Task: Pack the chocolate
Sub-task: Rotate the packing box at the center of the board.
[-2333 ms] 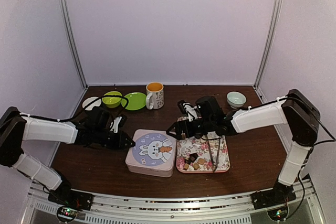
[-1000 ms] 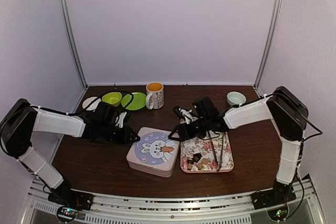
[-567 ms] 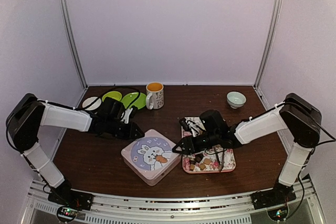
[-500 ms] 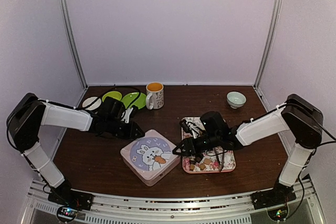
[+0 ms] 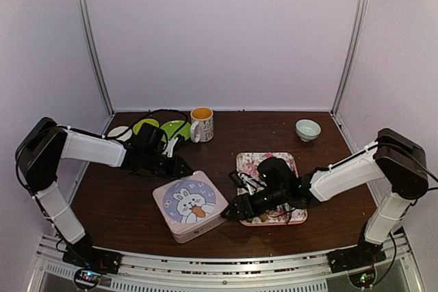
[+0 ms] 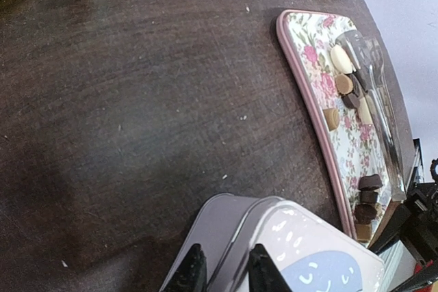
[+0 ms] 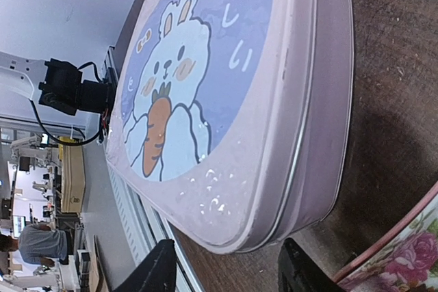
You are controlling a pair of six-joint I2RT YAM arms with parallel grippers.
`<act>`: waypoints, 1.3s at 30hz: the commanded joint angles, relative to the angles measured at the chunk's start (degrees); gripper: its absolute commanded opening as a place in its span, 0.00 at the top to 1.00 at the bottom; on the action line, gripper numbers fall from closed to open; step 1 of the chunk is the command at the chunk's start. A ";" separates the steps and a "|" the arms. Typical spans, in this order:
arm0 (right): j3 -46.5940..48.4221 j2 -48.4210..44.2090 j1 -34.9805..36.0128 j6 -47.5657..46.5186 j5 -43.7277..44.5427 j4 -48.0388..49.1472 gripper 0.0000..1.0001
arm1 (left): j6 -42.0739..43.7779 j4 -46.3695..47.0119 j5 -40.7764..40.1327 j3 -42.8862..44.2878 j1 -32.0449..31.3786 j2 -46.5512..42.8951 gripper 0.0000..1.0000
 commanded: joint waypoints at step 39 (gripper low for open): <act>6.56 -19.49 0.63 -1.29 20.15 -25.60 0.12 | -13.83 -12.78 -14.55 -27.13 1.07 -62.66 0.08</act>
